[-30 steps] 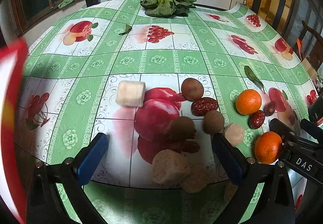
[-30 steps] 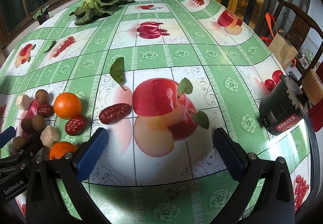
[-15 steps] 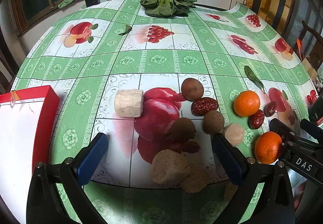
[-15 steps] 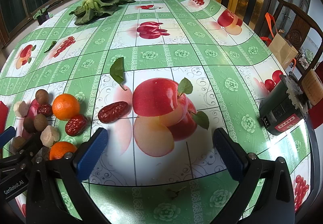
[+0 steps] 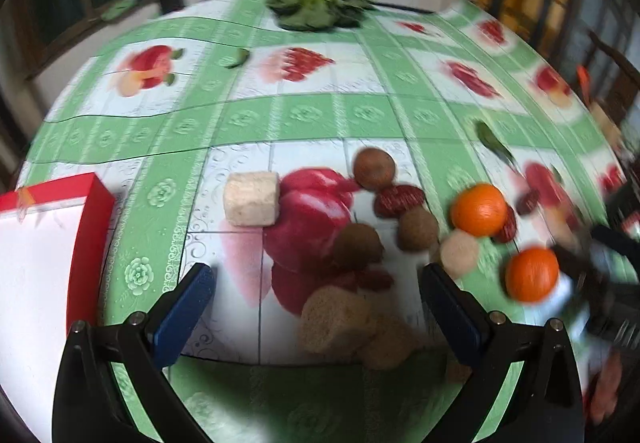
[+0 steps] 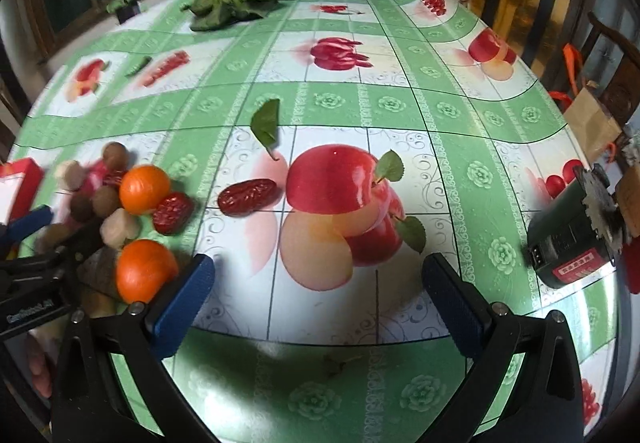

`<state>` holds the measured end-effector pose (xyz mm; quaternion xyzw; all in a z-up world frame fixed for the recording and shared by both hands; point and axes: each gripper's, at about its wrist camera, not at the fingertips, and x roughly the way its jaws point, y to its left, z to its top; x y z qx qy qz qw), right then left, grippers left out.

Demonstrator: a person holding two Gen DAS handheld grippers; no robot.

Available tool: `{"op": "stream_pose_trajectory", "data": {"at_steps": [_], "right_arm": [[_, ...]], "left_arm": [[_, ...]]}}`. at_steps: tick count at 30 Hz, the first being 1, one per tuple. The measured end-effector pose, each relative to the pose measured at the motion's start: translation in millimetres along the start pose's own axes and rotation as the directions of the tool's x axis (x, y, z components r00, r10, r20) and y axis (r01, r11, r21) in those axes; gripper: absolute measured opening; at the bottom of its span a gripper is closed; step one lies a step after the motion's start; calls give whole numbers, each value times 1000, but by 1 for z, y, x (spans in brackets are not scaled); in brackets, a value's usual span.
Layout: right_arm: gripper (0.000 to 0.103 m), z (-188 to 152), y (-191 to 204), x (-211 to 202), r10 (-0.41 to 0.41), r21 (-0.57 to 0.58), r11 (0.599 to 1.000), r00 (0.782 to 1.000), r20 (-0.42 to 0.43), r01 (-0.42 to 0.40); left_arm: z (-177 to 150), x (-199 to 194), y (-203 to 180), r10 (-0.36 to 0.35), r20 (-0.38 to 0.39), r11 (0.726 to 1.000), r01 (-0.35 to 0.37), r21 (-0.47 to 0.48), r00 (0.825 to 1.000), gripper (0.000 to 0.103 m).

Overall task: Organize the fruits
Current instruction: 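Close the left gripper on a pale cube while the right gripper grasps an orange, then carry the cube and orange to the white tray and open both grippers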

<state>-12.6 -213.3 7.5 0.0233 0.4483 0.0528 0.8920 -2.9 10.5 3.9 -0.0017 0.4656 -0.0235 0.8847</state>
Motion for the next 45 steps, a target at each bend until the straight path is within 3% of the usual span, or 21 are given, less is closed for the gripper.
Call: {"op": "stream_pose_trajectory", "data": {"at_steps": [3, 6, 9, 13, 16, 21, 26, 31, 33, 38, 43, 45], "right_arm": [[103, 2, -10, -17, 90, 65, 993, 993, 77, -95], [103, 1, -10, -28, 153, 73, 984, 980, 129, -163], [103, 0, -5, -30, 184, 58, 980, 975, 127, -192], [103, -6, 8, -32, 217, 15, 975, 968, 124, -221], [103, -9, 15, -31, 231, -25, 973, 967, 112, -229], [101, -8, 30, -24, 214, -57, 976, 974, 80, -210], [79, -8, 44, -8, 194, -63, 979, 981, -5, -194], [65, -8, 57, -2, 125, -111, 986, 992, 3, -124], [61, -9, 60, -1, 115, -128, 985, 993, 5, -113], [37, -9, 58, -4, 145, -121, 982, 989, 1, -144], [35, -9, 54, -4, 181, -96, 979, 983, -1, -181], [35, -8, 52, -4, 196, -83, 977, 981, -2, -195]], "left_arm": [[-6, -25, 7, -22, 59, 999, 25, -41, 998, 102], [-14, -70, 21, 18, 162, 1000, -18, -7, 987, 103], [-33, -115, 28, -41, 254, 999, 31, 44, 966, 103], [-73, -148, 26, -133, 317, 984, 87, 157, 939, 103], [-98, -148, 20, -193, 248, 967, 142, 210, 949, 103], [-111, -139, 17, -276, 187, 956, 250, 155, 943, 103], [-119, -138, 9, -281, 174, 951, 251, 178, 944, 101], [-124, -128, -6, -262, 128, 944, 227, 240, 956, 80], [-125, -119, -10, -267, 79, 941, 242, 236, 960, 62], [-131, -105, -22, -291, -16, 926, 286, 246, 957, 58], [-133, -105, -26, -270, -10, 931, 264, 254, 963, 43], [-132, -104, -25, -262, -3, 934, 255, 249, 965, 29]]}}
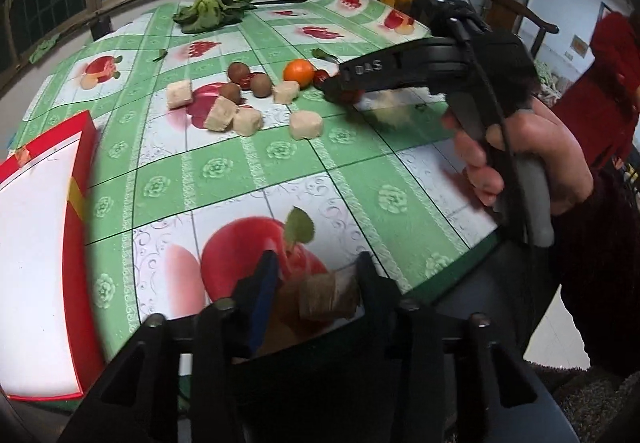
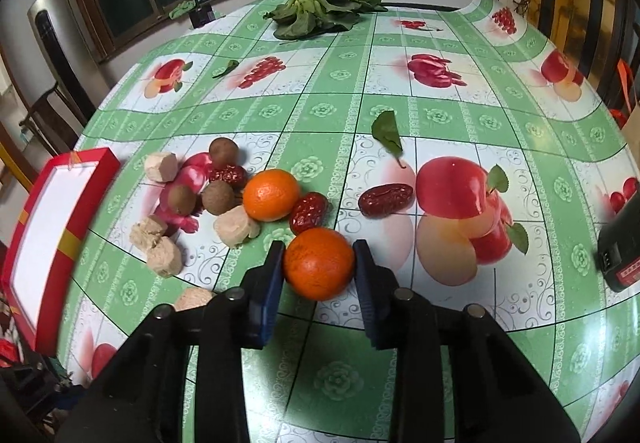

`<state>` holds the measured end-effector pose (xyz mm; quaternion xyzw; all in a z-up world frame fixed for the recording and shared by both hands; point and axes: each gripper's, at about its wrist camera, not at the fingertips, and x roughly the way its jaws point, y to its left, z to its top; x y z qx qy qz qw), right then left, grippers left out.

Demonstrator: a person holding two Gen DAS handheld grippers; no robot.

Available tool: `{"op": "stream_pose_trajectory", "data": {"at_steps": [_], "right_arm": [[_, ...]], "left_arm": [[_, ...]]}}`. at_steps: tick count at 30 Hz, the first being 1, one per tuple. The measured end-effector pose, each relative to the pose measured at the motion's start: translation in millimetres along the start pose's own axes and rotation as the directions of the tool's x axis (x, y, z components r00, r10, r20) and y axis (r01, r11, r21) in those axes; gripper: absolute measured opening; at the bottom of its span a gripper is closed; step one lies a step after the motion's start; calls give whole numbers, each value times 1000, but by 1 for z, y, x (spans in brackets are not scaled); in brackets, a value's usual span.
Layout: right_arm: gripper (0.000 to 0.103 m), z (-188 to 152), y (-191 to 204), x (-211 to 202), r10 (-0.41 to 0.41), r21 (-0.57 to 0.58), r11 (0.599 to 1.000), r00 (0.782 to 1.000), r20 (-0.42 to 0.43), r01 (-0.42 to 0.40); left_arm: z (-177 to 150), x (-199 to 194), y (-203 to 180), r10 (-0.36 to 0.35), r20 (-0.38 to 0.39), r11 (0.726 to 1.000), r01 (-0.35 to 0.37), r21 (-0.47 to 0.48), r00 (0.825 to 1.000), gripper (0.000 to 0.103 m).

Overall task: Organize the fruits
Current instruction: 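Carry the cube and orange to the white tray and open both grippers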

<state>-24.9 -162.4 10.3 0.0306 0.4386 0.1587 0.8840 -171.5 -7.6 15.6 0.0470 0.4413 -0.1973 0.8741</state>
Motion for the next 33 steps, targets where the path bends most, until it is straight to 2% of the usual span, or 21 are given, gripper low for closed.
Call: {"op": "stream_pose_trajectory", "data": {"at_steps": [1, 9, 14, 16, 19, 23, 25, 26, 28, 30, 33], "right_arm": [[35, 0, -1, 0, 6, 5, 1000, 1000, 0, -6], [35, -2, -5, -5, 104, 58, 993, 994, 11, -105], [35, -4, 6, -18, 199, 33, 979, 978, 66, -201], [35, -7, 16, -22, 242, 10, 970, 967, 83, -244], [36, -12, 41, -25, 305, -32, 952, 948, 93, -303], [36, -15, 83, -24, 404, -70, 914, 911, 86, -399], [36, -16, 108, -22, 443, -99, 895, 893, 77, -435], [36, -16, 119, -22, 458, -116, 886, 886, 73, -449], [36, -18, 143, -18, 490, -143, 866, 870, 48, -480], [36, -20, 164, -14, 515, -160, 848, 857, 27, -505], [36, -26, 190, -8, 530, -189, 832, 848, -11, -522]], "left_arm": [[0, 0, 1, 3, -1, 1000, -3, 2, 1000, 25], [4, 0, 6, 13, 8, 1000, -13, -5, 1000, 25], [11, -21, 18, 123, 75, 992, -122, -27, 990, 25], [14, -33, 24, 203, 114, 979, -201, -30, 972, 25], [14, -50, 44, 330, 144, 944, -324, -67, 933, 25], [10, -65, 79, 431, 138, 899, -411, -152, 892, 25], [4, -74, 99, 505, 129, 857, -478, -191, 854, 25], [2, -76, 104, 521, 126, 847, -492, -201, 844, 25], [-4, -83, 122, 576, 112, 808, -543, -229, 810, 25], [-11, -87, 134, 608, 97, 782, -572, -248, 788, 25], [-18, -90, 149, 631, 78, 758, -592, -276, 772, 25]]}}
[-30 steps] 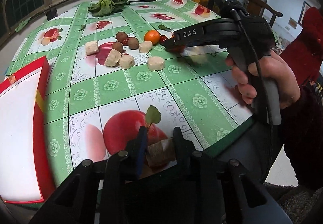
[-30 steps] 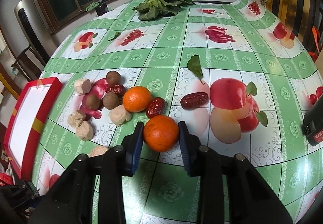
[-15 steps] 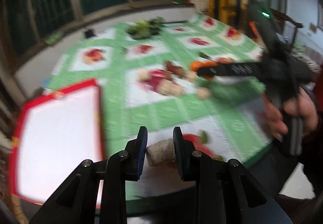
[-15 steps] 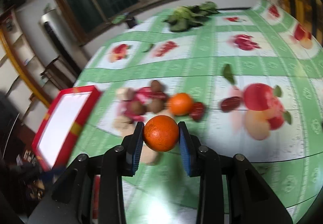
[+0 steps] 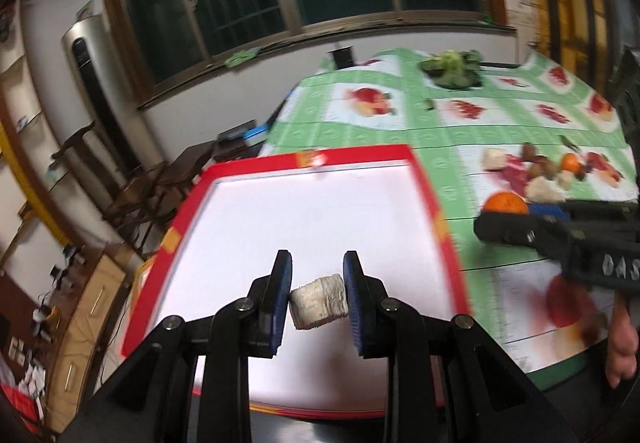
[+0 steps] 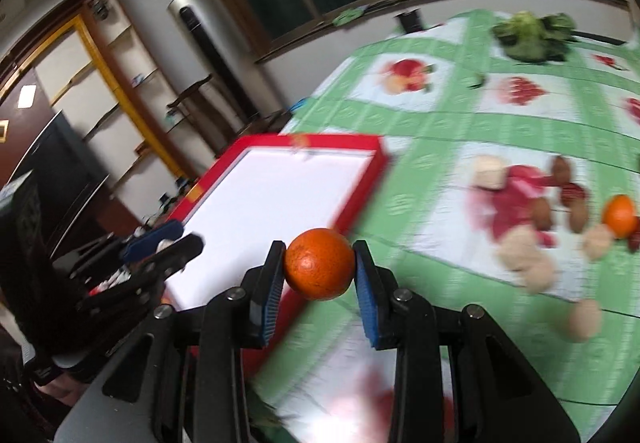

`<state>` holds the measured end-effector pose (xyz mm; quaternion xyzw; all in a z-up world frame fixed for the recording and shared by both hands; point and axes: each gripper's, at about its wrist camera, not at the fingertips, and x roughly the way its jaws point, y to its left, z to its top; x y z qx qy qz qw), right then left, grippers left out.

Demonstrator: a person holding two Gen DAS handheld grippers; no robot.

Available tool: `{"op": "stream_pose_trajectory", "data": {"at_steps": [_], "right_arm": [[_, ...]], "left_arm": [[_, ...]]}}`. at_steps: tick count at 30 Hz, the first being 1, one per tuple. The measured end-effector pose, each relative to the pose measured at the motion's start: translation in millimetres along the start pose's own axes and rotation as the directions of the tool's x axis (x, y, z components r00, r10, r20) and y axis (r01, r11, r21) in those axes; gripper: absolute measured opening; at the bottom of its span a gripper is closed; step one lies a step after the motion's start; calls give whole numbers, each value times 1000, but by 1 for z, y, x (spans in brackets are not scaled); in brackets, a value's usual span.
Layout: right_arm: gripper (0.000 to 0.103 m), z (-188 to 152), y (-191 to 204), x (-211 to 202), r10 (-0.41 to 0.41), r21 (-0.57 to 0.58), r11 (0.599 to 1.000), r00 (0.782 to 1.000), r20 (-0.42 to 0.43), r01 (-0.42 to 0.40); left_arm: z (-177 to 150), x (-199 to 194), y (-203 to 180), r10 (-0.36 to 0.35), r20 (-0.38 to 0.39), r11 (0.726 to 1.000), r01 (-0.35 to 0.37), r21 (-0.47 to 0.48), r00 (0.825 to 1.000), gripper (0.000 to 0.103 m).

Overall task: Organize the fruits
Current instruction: 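Carry the cube and orange to the white tray and open both grippers, then grasp a round brown cake with the left gripper from the pile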

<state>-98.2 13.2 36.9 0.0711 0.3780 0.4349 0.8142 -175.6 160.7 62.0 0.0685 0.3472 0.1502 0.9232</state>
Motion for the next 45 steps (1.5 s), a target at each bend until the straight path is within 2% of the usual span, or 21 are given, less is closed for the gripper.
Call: {"op": "stream_pose_trajectory", "data": {"at_steps": [7, 14, 18, 25, 28, 30, 34, 36, 37, 40, 45], "right_arm": [[36, -10, 23, 26, 5, -46, 999, 997, -73, -9], [36, -10, 25, 28, 1, -46, 999, 998, -65, -4], [36, -10, 33, 27, 27, -77, 997, 998, -53, -31], [36, -13, 42, 33, 23, -123, 992, 995, -94, -35], [45, -13, 42, 32, 21, -123, 992, 995, -93, -33], [55, -13, 41, 29, 23, -120, 992, 997, -77, -32], [58, -11, 36, 21, 17, -100, 995, 999, -47, -21], [58, -10, 27, 13, 1, -72, 997, 1000, -28, -4], [58, -10, 24, 10, -4, -64, 998, 1000, -20, 2], [58, -9, 3, -9, -35, -19, 999, 999, 11, 35], [58, -8, -57, -58, -173, 69, 983, 983, 67, 168]], "left_arm": [[-8, 12, 17, 18, -18, 999, -18, -36, 1000, 25], [-13, 20, 22, 17, -35, 999, -19, -49, 999, 25], [-15, 23, 23, 19, -42, 998, -21, -52, 999, 25], [-17, 26, 25, 25, -60, 998, -29, -61, 998, 26], [-18, 27, 25, 30, -66, 998, -34, -59, 997, 26], [-18, 27, 24, 33, -71, 998, -37, -57, 997, 27], [-16, 22, 25, 31, -59, 997, -35, -74, 998, 42], [-11, 13, 21, 13, -23, 997, -15, -70, 1000, 54], [-9, 10, 18, 3, -10, 998, -4, -67, 1000, 56], [1, -1, -4, -77, 22, 997, 78, -19, 997, 59], [14, -5, -47, -192, 16, 980, 191, 62, 981, 61]]}}
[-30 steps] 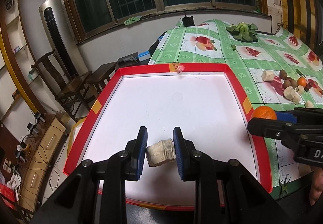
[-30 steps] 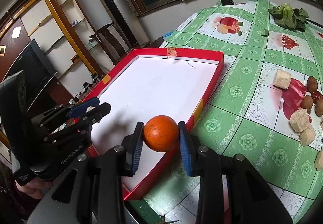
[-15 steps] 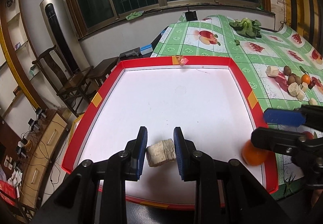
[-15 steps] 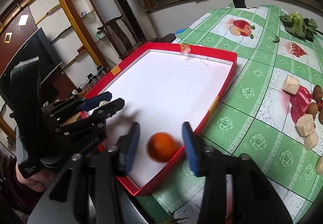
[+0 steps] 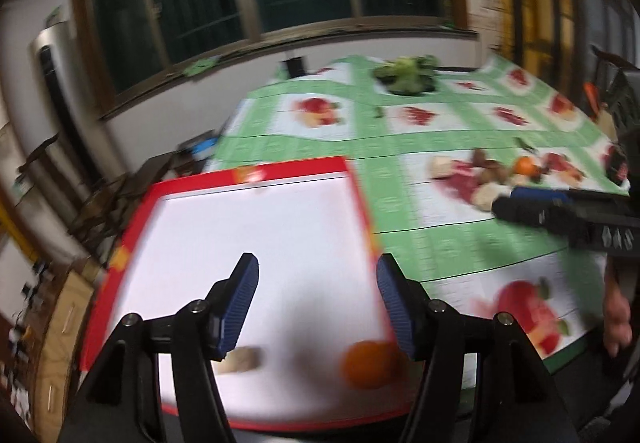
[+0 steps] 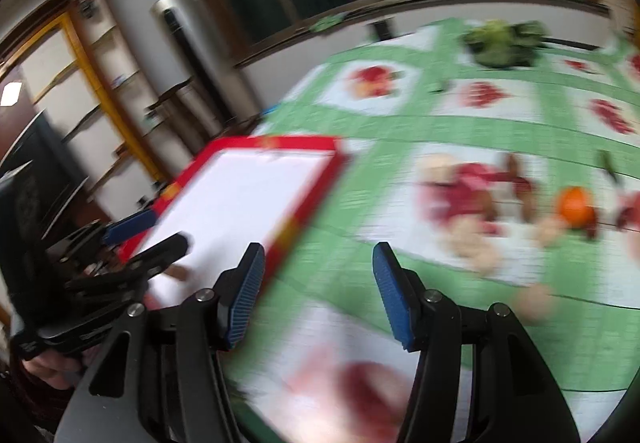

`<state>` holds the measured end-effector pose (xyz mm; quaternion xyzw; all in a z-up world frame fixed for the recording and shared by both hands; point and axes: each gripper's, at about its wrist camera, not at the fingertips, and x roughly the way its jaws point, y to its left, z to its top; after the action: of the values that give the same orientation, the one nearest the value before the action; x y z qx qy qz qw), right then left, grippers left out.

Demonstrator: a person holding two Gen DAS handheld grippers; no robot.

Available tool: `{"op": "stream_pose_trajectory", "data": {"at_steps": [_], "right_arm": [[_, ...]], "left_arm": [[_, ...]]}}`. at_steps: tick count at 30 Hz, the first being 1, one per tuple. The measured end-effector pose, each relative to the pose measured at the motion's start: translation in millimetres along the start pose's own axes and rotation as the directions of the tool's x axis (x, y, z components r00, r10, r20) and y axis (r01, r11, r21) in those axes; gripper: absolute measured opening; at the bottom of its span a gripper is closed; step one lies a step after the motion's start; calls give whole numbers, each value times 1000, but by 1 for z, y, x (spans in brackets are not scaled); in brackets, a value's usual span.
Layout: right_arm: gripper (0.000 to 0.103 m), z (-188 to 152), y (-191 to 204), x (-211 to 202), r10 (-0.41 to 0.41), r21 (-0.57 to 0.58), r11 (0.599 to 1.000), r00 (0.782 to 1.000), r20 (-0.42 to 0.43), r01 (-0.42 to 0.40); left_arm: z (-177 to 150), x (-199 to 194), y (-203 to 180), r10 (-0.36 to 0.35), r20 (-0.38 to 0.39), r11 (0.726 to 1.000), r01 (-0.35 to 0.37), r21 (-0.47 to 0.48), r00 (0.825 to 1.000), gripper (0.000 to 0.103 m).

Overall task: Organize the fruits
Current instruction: 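Grasp a round brown cake with the left gripper from the pile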

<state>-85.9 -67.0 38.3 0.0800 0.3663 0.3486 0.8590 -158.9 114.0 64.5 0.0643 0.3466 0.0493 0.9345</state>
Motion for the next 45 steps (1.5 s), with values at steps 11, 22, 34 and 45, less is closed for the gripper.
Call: {"op": "stream_pose_trajectory", "data": {"at_steps": [11, 22, 34, 45], "right_arm": [[58, -10, -104, -54, -127, 172, 977, 992, -22, 129], [58, -9, -62, -8, -160, -19, 987, 972, -170, 159], [30, -2, -93, -12, -204, 84, 972, 966, -161, 219], [30, 3, -118, -22, -181, 220, 953, 975, -131, 207]], "left_arm": [[10, 19, -68, -157, -78, 980, 165, 115, 985, 61], [15, 39, -75, -144, -142, 979, 162, 125, 979, 61], [35, 80, -100, -225, -254, 954, 266, 141, 941, 61], [59, 114, -129, -266, -276, 933, 319, 167, 924, 34]]}}
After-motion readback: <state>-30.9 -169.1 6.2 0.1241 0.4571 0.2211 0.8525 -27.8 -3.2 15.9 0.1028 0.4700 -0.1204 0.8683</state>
